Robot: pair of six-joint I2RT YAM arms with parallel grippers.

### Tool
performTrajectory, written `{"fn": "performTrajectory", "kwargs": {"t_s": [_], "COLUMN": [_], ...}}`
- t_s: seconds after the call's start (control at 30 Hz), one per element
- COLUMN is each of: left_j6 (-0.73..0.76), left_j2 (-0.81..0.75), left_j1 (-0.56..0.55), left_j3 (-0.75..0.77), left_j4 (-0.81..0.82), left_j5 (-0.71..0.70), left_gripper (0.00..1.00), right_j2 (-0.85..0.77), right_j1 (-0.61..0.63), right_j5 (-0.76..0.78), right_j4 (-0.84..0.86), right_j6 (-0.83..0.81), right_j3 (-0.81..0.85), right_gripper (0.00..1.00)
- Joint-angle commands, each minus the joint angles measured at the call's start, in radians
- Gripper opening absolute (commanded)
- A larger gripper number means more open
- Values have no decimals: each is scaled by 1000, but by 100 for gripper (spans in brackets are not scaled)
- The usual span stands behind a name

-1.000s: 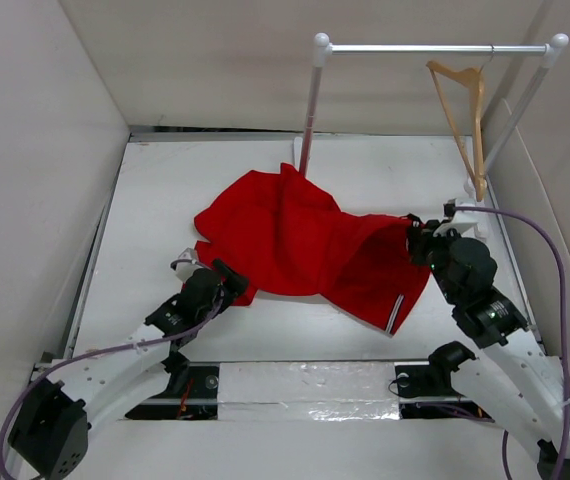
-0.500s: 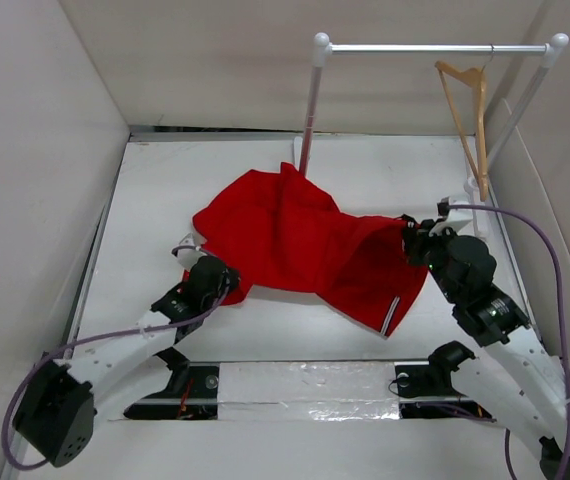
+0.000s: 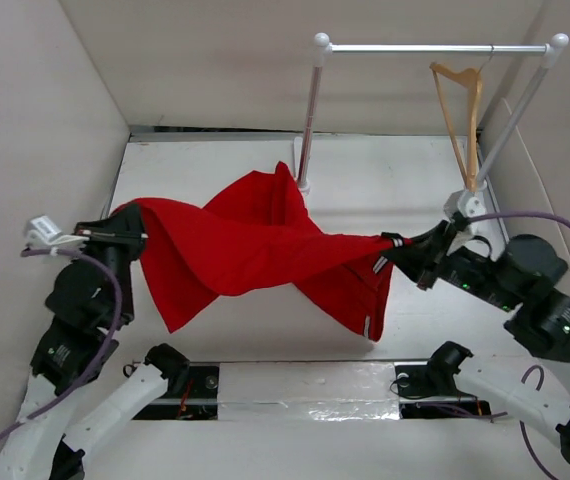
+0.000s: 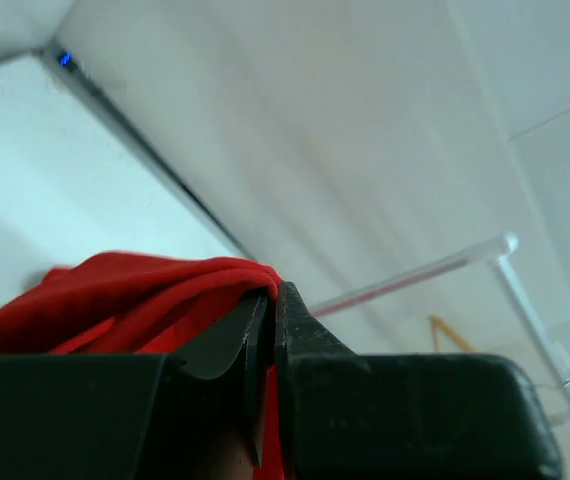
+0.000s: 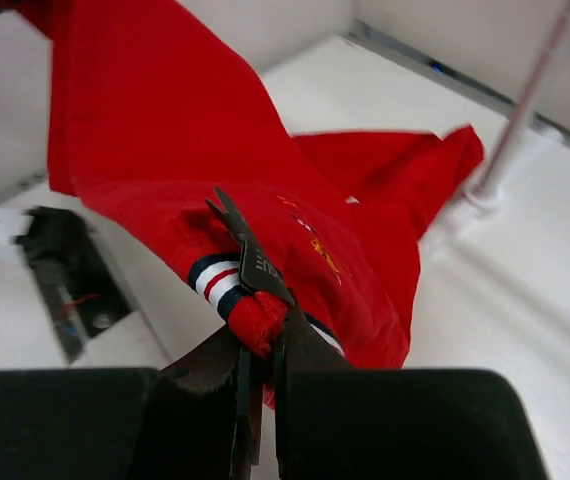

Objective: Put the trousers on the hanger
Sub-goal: Flatten out the trousers at the center of the board.

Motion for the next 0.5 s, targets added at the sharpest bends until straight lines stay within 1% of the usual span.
{"fn": "performTrajectory", "kwargs": {"t_s": [0.0, 0.03, 0.1, 0.13, 0.17, 0.2, 0.23, 0.27, 0.3, 0.33, 0.37, 0.4, 0.43, 0.47], "left_j6": [132, 158, 210, 263, 294, 333, 365, 409, 423, 431, 471, 465, 445, 402], "left_j2": [-2, 9, 70, 102, 171, 205, 240, 316, 352, 394, 474, 522, 577, 684], "left_j1": [6, 6, 6, 6, 6, 6, 6, 6, 6, 6, 29, 29, 81, 116], "left_j3": [133, 200, 265, 291, 332, 340, 344, 334, 321, 305, 260, 247, 248, 262], "left_j4": [20, 52, 81, 93, 134, 173, 205, 266, 299, 326, 418, 441, 440, 432], "left_j5": [-71, -70, -83, -91, -94, -80, -67, -51, -25, -10, 33, 58, 93, 139], "left_gripper": [0, 0, 0, 0, 0, 0, 0, 0, 0, 0, 0, 0, 0, 0], "right_j2": [-78, -91, -123, -131, -141, -152, -151, -142, -128, -97, -83, -68, -36, -20], "right_j1": [7, 7, 7, 7, 7, 7, 18, 18, 18, 18, 18, 18, 9, 0], "right_j5": [-223, -205, -119, 6, 79, 155, 331, 417, 487, 633, 706, 758, 824, 854], "right_j4": [33, 31, 7, 4, 1, 2, 5, 8, 10, 13, 37, 56, 80, 85], "right_j6": [11, 34, 58, 78, 86, 92, 105, 112, 121, 129, 157, 166, 183, 195], "right_j3": [166, 188, 230, 227, 213, 193, 132, 100, 67, 3, -32, -64, -91, -129], "right_gripper": [0, 0, 0, 0, 0, 0, 0, 0, 0, 0, 0, 0, 0, 0]}}
